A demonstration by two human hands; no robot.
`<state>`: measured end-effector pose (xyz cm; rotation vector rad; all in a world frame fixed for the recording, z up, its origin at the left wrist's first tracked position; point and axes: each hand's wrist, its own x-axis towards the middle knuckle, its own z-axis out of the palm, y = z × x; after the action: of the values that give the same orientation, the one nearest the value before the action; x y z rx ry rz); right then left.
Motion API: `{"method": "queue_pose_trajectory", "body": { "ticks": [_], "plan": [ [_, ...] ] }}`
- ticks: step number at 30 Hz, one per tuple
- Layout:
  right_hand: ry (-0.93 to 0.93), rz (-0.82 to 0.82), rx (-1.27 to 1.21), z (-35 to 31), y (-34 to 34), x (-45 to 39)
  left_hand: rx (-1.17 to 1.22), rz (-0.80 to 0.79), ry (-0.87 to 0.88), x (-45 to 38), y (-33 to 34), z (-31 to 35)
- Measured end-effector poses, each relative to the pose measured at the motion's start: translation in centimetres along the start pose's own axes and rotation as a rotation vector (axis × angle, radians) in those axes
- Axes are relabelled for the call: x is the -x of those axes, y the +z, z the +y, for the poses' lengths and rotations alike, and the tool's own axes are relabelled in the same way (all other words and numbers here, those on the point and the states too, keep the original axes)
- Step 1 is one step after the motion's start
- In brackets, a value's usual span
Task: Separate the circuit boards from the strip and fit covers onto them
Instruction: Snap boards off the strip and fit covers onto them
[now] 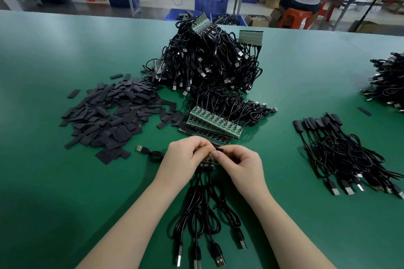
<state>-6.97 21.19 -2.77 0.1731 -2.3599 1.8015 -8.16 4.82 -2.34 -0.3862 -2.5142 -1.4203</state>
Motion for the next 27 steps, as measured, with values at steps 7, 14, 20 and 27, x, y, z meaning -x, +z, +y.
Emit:
{"method": "queue_pose_trajectory", "body": {
  "ticks": [7, 14, 20, 27],
  "plan": [
    [0.01, 0.015, -0.016, 0.1, -0.1, 0.0, -0.022, 0.012, -0.001, 0.0, 0.0, 0.2],
    [-0.002, 0.027, -0.032, -0.1, -0.2, -0.1, -0.078, -0.004, 0.045, 0.3, 0.2, 0.5],
    [-0.008, 0.006, 0.003, -0.3, -0.2, -0.1, -0.115, -0.034, 0.029, 0.4, 0.0, 0.9],
    [-0.019, -0.053, -0.052, -0.6, -0.2, 0.0, -0.167, -0.056, -0.016, 0.4, 0.0, 1.3]
  ]
}}
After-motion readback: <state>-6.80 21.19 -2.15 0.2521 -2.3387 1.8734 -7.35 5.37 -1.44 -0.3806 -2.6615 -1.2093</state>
